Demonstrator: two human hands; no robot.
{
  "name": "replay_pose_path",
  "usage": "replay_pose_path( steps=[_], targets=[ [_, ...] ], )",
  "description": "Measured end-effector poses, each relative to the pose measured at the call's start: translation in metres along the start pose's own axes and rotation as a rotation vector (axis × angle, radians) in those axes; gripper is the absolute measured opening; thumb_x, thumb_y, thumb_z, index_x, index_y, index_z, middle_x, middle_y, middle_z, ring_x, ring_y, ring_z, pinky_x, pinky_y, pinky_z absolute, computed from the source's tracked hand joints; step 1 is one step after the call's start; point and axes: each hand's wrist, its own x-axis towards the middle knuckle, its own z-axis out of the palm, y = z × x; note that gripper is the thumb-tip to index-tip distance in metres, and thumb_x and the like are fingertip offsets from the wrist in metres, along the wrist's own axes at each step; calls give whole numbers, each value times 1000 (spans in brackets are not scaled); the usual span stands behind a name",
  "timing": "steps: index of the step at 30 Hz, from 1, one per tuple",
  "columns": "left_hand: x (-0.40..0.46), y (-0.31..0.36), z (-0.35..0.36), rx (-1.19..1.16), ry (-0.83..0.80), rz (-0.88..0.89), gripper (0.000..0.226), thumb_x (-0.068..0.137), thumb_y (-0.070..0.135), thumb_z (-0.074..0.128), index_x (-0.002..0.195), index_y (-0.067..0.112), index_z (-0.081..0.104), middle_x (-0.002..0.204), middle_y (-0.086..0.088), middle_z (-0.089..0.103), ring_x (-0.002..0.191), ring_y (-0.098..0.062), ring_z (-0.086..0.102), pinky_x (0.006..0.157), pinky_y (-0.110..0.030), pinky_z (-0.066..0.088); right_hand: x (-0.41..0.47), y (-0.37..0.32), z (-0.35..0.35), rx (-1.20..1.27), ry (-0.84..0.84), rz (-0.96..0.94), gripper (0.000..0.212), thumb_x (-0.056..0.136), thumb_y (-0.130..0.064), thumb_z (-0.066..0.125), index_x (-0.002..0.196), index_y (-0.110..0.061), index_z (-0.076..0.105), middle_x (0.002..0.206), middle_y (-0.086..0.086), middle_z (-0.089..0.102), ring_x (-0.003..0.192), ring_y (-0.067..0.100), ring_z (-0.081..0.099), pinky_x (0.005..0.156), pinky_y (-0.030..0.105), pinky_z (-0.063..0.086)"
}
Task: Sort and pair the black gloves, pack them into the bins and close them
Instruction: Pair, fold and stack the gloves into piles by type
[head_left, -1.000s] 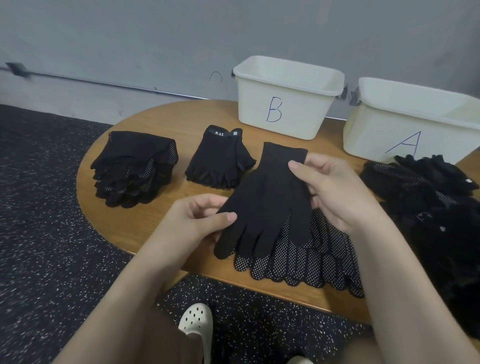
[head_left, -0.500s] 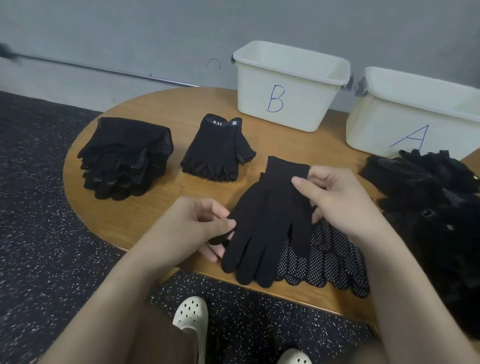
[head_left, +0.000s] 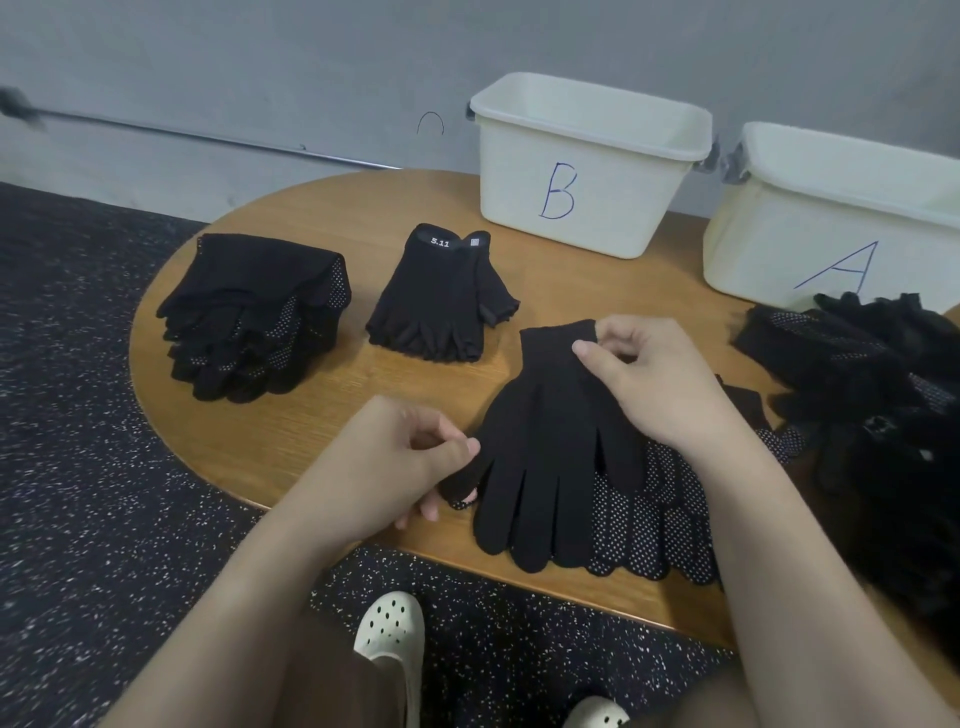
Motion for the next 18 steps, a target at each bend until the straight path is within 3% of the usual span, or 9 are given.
replay_pose_path(
  steps=[6,10,13,18],
  targets=[
    [2,0,1,70,12,-36,18,97,42,67,86,30,74,56,-3,70,37,-11,50,45,-21,41,2,5,7,-84,31,36,39,101,-26,64,67,-14,47,57,0,47,46,10,30,45,19,30],
    [3,1,3,95,33,-63,19,97,41,68,84,29,73,55,-2,70,36,-9,51,43,-19,41,0,6,10,-142,55,55,32,100,-27,65,74,-11,57,72,10,65,46,9,34,48,24,34],
    [4,3,5,122,53,-84,18,97,39,69,83,28,72,55,-1,70,35,-8,51,40,-17,39,0,8,11,-161,90,66,27,99,-28,66,79,-11,61,80,6,68,51,12,42,51,25,40],
    [4,8,11,175,88,-99,17,97,34,71,82,27,71,54,4,69,32,-3,51,36,-15,38,-1,14,12,-172,144,91,23,97,-28,70,79,-14,64,77,-8,65,57,12,52,56,25,47]
  ],
)
